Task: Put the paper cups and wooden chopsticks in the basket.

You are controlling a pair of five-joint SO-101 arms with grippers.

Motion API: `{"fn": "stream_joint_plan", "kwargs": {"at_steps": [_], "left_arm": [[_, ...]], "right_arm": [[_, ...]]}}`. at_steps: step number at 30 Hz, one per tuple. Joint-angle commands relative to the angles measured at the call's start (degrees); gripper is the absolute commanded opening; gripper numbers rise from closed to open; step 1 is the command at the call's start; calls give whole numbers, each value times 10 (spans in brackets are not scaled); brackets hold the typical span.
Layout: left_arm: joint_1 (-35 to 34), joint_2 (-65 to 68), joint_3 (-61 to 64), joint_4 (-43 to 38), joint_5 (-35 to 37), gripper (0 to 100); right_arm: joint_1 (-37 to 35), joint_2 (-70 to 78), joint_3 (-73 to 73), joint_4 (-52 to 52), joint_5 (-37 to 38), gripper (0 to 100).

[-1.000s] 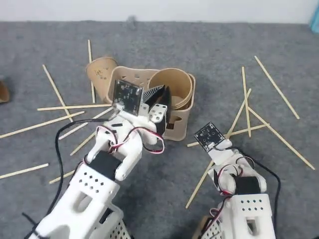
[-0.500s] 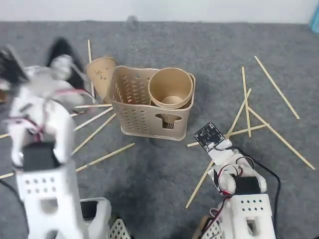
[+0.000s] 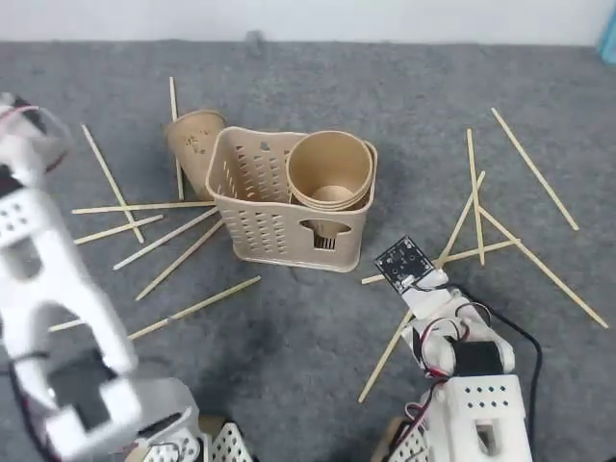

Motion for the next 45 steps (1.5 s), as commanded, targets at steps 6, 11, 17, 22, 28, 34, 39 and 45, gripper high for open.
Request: {"fn": "stream_joint_plan", "kwargs": {"at_steps": [6, 11, 17, 22, 28, 34, 39, 45], "left_arm": [[-80, 199, -150, 0, -69, 228], [-101, 288, -212, -24, -90, 228], [-114, 374, -279, -55, -93, 230], [-114, 427, -329, -55, -93, 231], [-115, 485, -372, -55, -93, 231], [-128, 517, -396, -55, -91, 228], [-153, 521, -400, -55, -92, 228], [-177, 522, -397, -55, -93, 228]], "right_arm": [[-5, -7, -4, -10, -1, 9], [-5, -7, -4, -10, -1, 9], [-5, -7, -4, -10, -1, 9], [-5, -7, -4, -11, -1, 9], [-5, -7, -4, -11, -1, 9], [-5, -7, -4, -11, -1, 9], [-5, -7, -4, -11, -1, 9], [-5, -7, -4, -11, -1, 9]]}}
